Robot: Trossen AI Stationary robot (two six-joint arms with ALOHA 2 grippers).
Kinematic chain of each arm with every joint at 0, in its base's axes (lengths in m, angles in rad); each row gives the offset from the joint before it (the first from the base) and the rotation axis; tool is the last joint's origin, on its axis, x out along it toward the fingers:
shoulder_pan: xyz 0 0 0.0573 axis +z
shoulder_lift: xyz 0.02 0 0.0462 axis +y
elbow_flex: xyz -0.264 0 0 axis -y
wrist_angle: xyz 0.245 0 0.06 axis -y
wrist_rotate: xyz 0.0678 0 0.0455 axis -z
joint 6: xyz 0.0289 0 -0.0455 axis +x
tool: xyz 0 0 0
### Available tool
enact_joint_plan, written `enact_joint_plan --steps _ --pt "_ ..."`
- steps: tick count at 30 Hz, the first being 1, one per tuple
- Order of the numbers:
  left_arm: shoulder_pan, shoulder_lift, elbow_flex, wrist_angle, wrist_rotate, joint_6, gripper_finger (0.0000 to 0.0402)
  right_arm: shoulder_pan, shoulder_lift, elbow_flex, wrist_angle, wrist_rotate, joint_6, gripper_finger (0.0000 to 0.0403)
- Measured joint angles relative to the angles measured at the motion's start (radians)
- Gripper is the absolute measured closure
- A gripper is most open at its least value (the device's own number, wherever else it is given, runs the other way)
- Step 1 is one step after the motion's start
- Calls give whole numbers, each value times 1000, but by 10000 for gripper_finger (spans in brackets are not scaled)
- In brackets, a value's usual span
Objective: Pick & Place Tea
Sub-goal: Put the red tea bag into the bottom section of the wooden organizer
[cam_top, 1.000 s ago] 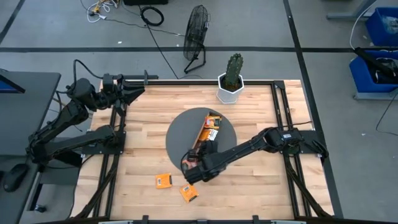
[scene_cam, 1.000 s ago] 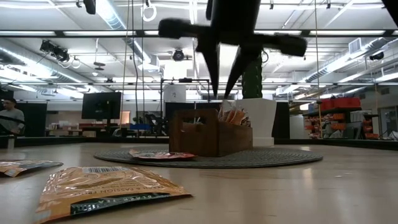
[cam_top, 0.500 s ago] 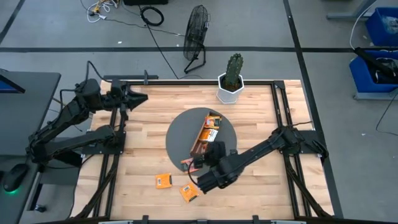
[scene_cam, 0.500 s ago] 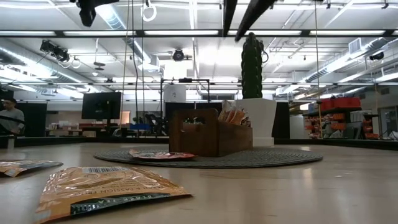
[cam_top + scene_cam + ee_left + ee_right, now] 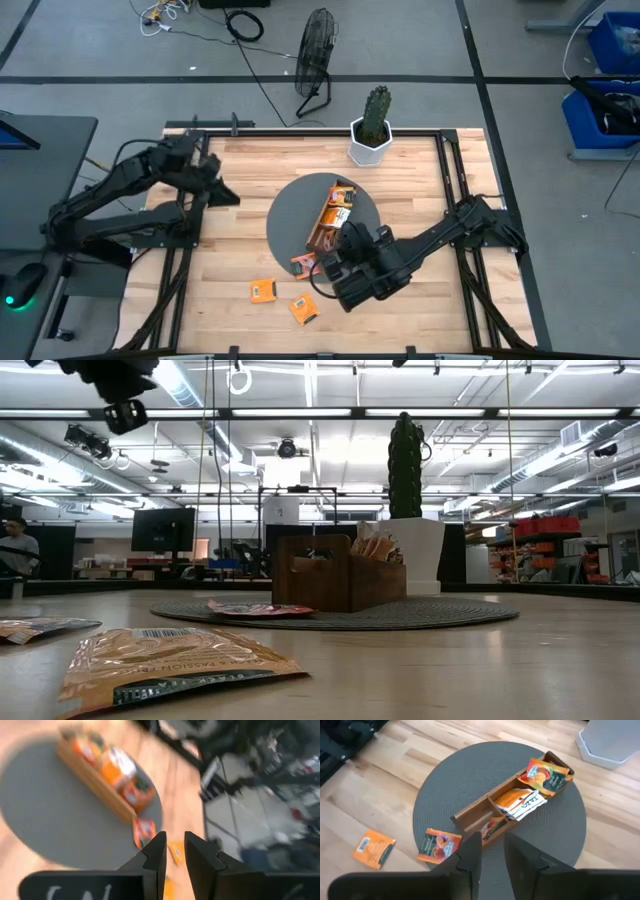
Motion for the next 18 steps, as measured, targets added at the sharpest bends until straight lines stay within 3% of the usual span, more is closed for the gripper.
enact_joint_plan --steps 8,14,18 --pt "-201 96 0 -81 0 -87 330 4 -10 0 -42 4 -91 313" --pt "-388 200 0 5 -150 -143 329 3 -11 0 -44 13 -153 313" --pt "-490 276 0 116 -249 -264 307 16 -34 0 -44 86 -154 313"
